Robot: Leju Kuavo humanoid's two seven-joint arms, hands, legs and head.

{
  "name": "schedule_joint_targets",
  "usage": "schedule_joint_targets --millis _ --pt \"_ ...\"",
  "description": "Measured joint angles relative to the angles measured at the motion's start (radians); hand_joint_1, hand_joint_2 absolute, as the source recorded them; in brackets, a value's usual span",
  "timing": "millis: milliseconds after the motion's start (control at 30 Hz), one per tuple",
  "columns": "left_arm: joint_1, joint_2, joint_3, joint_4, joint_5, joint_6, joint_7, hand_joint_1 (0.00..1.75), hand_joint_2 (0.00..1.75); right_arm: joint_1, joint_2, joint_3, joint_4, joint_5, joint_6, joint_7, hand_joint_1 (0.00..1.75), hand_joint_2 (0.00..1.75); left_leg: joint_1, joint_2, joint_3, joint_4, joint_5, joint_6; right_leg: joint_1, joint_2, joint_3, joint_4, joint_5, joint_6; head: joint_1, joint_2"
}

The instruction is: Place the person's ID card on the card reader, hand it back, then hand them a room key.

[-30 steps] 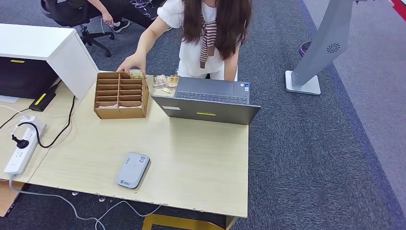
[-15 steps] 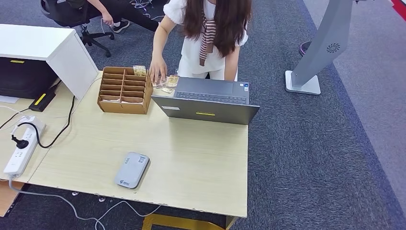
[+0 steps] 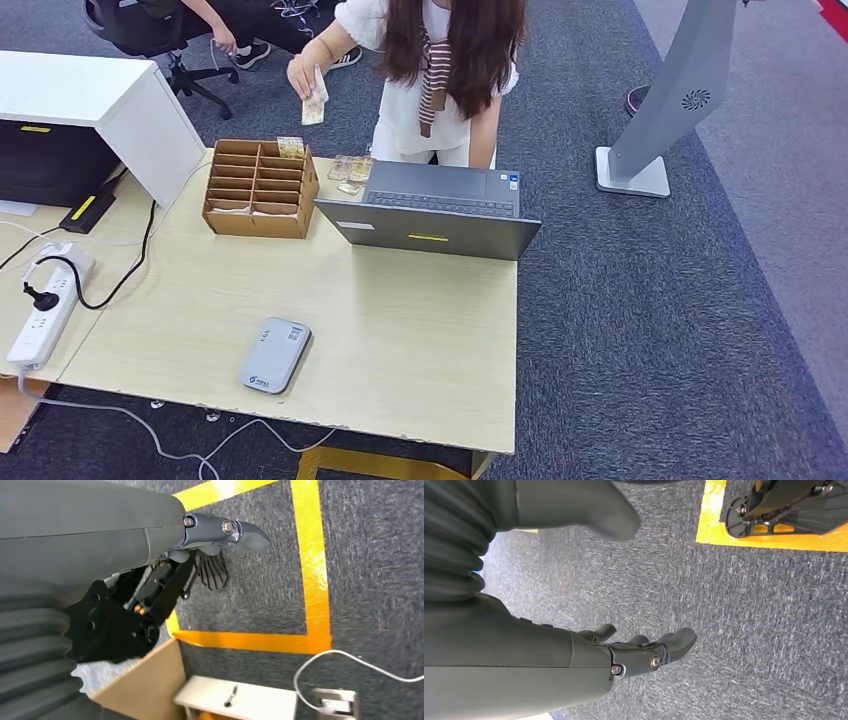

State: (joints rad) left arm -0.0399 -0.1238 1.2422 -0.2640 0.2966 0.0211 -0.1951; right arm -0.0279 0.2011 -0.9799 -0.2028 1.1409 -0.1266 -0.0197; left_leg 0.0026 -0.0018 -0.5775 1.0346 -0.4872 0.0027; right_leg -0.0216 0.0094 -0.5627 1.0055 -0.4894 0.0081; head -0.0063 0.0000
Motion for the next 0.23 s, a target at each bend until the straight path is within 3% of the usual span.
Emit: schedule_joint_targets --millis 233 --pt "0.023 0.012 -0.159 0.0 -0.039 -0.001 0.025 0.0 0.0 0.021 -0.025 0.12 -0.02 -0.15 0.016 0.002 0.0 0.0 0.0 0.0 0.0 0.0 0.0 0.0 0.0 0.0 0.0 0.0 0.0 0.0 0.0 0.0"
